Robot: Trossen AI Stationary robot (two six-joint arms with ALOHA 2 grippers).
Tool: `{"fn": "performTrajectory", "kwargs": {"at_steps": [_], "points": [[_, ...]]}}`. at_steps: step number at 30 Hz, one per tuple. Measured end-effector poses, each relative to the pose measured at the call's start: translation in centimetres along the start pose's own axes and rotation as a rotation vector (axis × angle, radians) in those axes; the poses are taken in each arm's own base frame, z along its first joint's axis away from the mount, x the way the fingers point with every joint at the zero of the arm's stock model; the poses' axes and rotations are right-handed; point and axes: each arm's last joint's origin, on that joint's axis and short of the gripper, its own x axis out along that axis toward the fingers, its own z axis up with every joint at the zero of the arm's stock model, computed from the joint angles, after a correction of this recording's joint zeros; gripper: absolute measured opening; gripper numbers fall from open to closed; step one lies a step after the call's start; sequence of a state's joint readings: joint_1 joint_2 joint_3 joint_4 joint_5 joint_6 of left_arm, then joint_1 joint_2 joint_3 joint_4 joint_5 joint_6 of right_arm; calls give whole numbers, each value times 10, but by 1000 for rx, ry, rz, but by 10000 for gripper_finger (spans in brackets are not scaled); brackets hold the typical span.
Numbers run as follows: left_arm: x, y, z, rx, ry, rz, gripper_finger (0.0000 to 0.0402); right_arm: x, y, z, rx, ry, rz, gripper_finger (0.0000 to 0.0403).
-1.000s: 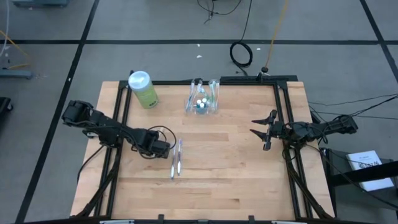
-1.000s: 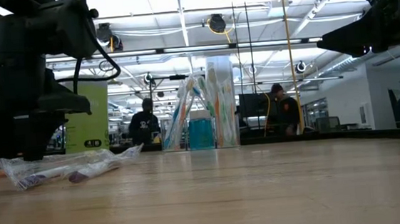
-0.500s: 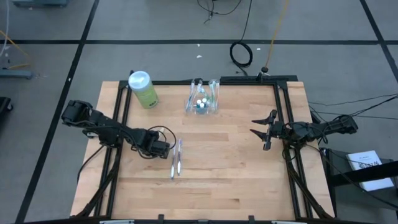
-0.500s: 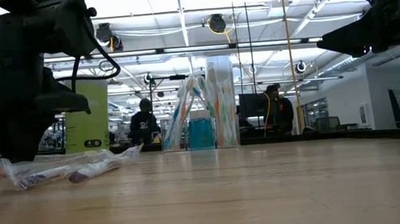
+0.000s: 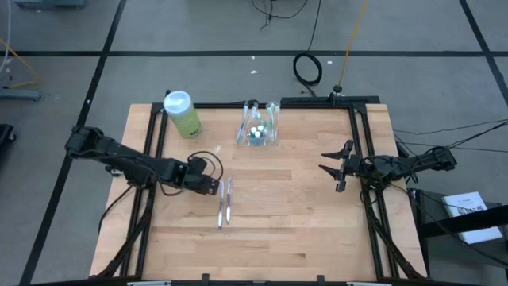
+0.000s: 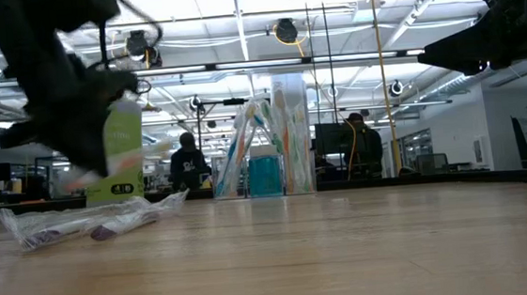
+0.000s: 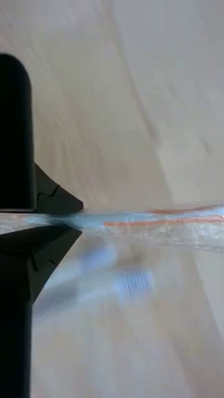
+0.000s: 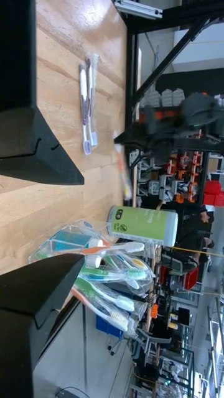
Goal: Pick & Place toothbrushing station
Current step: Put the orange toothbrush into the transparent organizer
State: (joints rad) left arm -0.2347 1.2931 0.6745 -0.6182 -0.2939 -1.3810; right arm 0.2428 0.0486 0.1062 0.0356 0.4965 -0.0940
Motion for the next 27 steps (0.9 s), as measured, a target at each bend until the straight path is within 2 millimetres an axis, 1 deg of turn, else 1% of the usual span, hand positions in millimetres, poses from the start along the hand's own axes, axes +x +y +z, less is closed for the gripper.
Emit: {"fn": "performTrajectory", "kwargs": {"at_steps": [4,8,12,16,20,24,27], "points": [[-16,-10,9,89,-112,-124,6,0,0,0,-1,1,1,183],[-34,-21,21,207,-337,-242,15,0,0,0,-1,1,0,183],[-47,-27,33,301,-585,-230,14,0,0,0,-1,2,1,183],[-56,-33,47,386,-809,-144,6,0,0,0,-1,2,0,183],[-55,-40,62,462,-914,-81,15,0,0,0,-1,2,0,183],[-42,-44,76,514,-944,-20,7,0,0,0,-1,2,1,183],[-30,-49,88,547,-943,-67,8,0,0,0,-1,2,0,183]]}}
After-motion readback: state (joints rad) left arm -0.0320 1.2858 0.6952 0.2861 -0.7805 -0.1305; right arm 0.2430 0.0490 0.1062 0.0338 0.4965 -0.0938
